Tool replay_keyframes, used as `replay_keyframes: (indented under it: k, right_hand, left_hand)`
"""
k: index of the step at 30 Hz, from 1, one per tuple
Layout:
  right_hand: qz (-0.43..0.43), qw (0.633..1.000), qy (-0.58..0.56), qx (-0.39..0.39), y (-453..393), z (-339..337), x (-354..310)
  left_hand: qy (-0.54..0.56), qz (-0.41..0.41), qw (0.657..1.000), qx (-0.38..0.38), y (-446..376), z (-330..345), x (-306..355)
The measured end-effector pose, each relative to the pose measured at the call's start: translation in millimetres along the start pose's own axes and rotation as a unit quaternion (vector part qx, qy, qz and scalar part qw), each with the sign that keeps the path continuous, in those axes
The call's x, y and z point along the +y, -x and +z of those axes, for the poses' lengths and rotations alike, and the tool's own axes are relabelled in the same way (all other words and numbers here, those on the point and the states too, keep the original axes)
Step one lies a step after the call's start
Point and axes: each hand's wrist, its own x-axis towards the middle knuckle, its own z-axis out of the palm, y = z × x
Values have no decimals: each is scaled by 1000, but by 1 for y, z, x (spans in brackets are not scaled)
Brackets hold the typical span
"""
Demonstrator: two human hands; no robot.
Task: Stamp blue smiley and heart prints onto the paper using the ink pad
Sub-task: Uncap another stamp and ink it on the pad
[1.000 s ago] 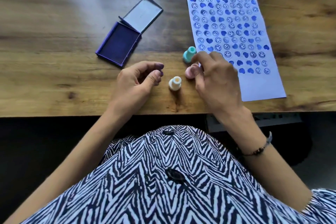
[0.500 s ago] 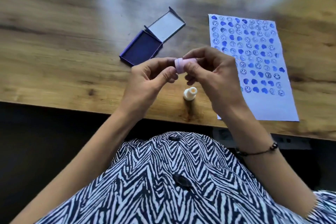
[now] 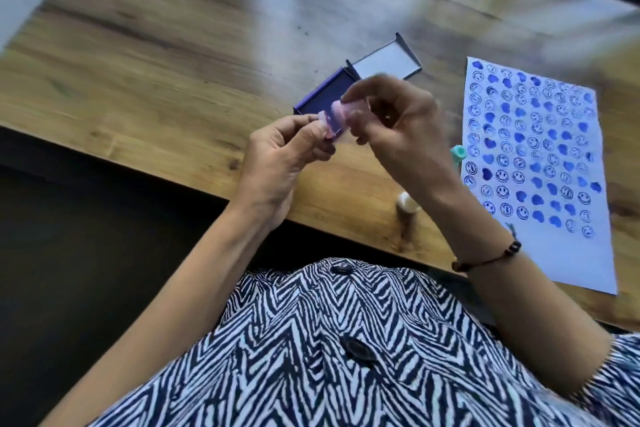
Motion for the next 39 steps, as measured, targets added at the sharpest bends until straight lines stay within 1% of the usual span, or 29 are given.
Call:
replay_keyframes:
  k: [2,3,4,6,8,9,12,17,20,23,25,27,29,32,35,37,39]
  right_hand:
    - [-57,993,95,26,-25,-5,5]
    - [-72,987,138,23,-40,-6,9]
    - [-76,982,175,7,-54,-6,13]
    - [-83,967,235,-49,-74,-2,24]
    - [-111,947,283,-101,-81,7,34]
    - [-128,939,298,-112,-80,11,38]
    - [-157,930,317,-102,-79,16,46]
    - [-161,921,339,-106,-83,18,47]
    - [-178,909,358,-115,-79,17,47]
    - [-144,922,330,-144,-89,10,39]
    - [-131,933,307,-132,-94,5,35]
    - [-141,930,319,-117,-88,7,34]
    - [-137,922,338,-128,-80,10,35]
    - [-120,932,307,-152,-88,8,32]
    - [-137,929,320,-125,-84,13,30]
    - [-125,920,359,-97,-70,5,38]
    - [-112,926,337,-131,-71,7,38]
  left_hand:
    - [7,-1,1000,29,-5,-1,-2]
    - [2,1,999,39,-6,-1,-4]
    - [-8,4,999,44,-8,0,-6]
    - [-30,10,998,46,-9,1,-12]
    - [-48,19,998,45,-9,3,-17]
    - [-57,25,997,45,-10,3,-19]
    - [-95,46,993,48,-10,3,-24]
    - [-157,60,985,40,-12,2,-29]
    - [-171,68,982,35,-13,3,-28]
    - [-190,78,978,29,-11,1,-29]
    - [-192,82,978,26,-10,1,-29]
    - [-195,79,977,28,-11,2,-28]
    - [-204,76,976,27,-9,2,-28]
    - [-211,80,974,33,-8,1,-28]
    - [-213,89,972,41,-10,-2,-25]
    - [-221,79,972,8,-10,11,-26]
    - [-222,76,972,26,-7,9,-25]
